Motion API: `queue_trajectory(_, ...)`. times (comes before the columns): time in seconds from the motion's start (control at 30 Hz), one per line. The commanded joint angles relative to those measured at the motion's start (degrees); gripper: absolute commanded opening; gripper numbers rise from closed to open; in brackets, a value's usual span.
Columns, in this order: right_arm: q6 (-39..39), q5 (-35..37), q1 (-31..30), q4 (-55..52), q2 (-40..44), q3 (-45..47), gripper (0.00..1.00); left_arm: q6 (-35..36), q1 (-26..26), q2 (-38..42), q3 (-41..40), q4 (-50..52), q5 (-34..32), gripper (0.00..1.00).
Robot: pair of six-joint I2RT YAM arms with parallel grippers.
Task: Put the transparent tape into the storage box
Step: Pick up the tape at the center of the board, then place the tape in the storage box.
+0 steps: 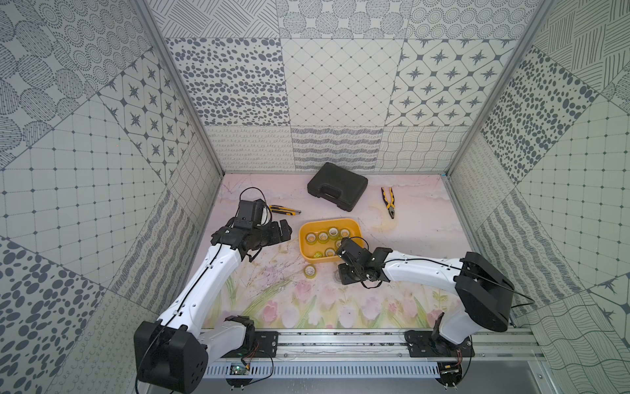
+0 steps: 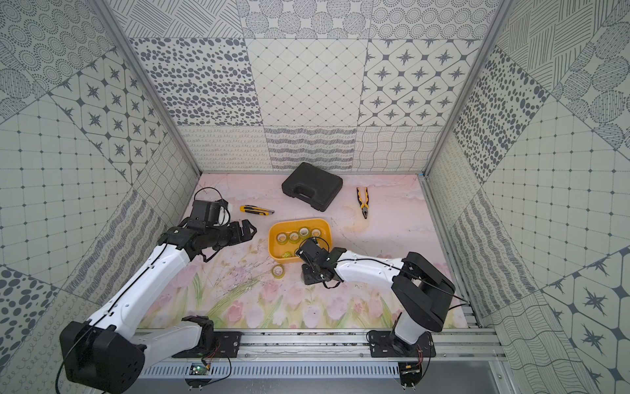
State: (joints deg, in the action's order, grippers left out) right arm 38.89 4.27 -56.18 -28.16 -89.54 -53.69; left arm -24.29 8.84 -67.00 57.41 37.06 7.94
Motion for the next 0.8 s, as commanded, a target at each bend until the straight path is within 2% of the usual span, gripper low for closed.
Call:
queue_trajectory(0.0, -1.99, 0.75, 0.13, -3.68, 4.75, -2.14, 0.07, 0.28, -0.05, 0.3, 0.29, 0.6, 0.67, 0.99)
queue_trajectory(0.13, -3.89, 0.92, 1.55, -5.49, 7.16, -5.71, 0.07, 0.21, -0.07, 0.3, 0.27, 0.65, 0.99, 0.99)
queue_trajectory(0.23, -6.22, 0.0, 4.03, -5.59, 5.77, -10.05, 0.07, 0.21, 0.06, 0.43, 0.31, 0.65, 1.0, 0.99)
queue_trajectory(0.4, -10.31, -3.23, 7.93, -6.72, -4.42, -20.97, 0.07, 0.13, 0.0, 0.73, 0.16, 0.65, 1.08, 0.99)
queue_trajectory(0.6, -11.59, -3.17, 8.63, -6.95, -18.14, -32.68, 0.06, 0.12, -0.06, 0.64, 0.09, 0.6, 1.26, 0.99)
queue_trajectory(0.77, -11.74, -3.13, 9.2, -6.91, -25.68, -39.91, 0.06, 0.04, -0.06, 0.6, 0.1, 0.49, 1.63, 0.99)
